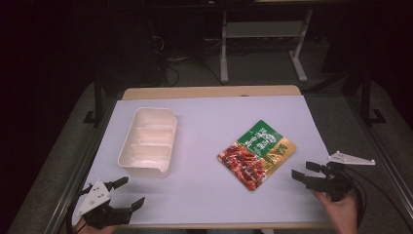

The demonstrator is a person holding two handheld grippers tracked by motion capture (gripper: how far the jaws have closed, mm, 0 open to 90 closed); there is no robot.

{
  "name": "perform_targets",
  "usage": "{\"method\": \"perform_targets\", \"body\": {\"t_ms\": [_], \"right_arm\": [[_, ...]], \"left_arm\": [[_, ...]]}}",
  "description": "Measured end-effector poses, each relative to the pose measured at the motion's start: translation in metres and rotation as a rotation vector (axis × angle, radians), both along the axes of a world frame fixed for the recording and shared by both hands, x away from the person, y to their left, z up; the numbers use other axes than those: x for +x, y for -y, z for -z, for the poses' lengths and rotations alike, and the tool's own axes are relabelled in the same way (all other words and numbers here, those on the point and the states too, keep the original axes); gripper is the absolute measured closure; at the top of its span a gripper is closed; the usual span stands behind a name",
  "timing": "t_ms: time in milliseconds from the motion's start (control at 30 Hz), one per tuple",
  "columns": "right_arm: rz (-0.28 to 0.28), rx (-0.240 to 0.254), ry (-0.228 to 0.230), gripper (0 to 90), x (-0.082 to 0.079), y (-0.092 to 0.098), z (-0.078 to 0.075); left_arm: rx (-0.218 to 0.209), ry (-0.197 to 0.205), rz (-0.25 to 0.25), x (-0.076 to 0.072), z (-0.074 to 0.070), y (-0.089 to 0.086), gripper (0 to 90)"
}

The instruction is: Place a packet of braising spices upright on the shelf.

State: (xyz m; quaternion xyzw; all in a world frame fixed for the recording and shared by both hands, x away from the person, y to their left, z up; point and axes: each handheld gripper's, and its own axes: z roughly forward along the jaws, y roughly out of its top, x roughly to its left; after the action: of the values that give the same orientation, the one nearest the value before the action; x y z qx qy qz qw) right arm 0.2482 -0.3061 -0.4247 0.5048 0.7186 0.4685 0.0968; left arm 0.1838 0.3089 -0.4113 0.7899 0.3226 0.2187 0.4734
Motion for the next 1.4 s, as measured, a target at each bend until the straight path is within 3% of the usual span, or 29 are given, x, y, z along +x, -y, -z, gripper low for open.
{"method": "perform_targets", "body": {"t_ms": [267, 333, 567, 800, 1000, 1167, 1333, 1400], "right_arm": [[-0.005, 0.007, -0.015, 20.6, 0.033, 0.005, -0.005], [-0.017, -0.005, -0.023, 20.5, 0.049, 0.001, -0.009], [-0.030, -0.054, -0.036, 20.2, 0.083, -0.006, -0.014], [-0.036, -0.089, -0.095, 21.4, 0.112, -0.006, -0.007], [-0.026, -0.103, -0.160, 24.8, 0.126, 0.001, 0.004], [-0.020, -0.081, -0.186, 29.5, 0.127, 0.007, 0.009], [-0.039, -0.008, -0.221, 42.5, 0.121, 0.014, 0.016], [-0.044, 0.001, -0.213, 44.4, 0.119, 0.014, 0.017]], "left_arm": [[-0.005, -0.005, -0.007, 0.001, 0.001, -0.002, 15.1], [-0.001, -0.004, -0.008, 0.001, 0.001, -0.003, 15.1], [-0.011, -0.005, -0.011, 0.000, 0.000, -0.002, 15.1], [-0.003, 0.001, -0.002, 0.000, 0.000, -0.002, 15.0], [0.000, 0.001, -0.002, 0.000, 0.001, -0.002, 15.0], [0.002, 0.004, -0.002, 0.000, 0.000, -0.002, 15.0], [0.006, 0.000, 0.000, -0.001, 0.000, -0.001, 15.0], [0.005, 0.004, 0.001, -0.001, 0.000, -0.001, 15.0]]}}
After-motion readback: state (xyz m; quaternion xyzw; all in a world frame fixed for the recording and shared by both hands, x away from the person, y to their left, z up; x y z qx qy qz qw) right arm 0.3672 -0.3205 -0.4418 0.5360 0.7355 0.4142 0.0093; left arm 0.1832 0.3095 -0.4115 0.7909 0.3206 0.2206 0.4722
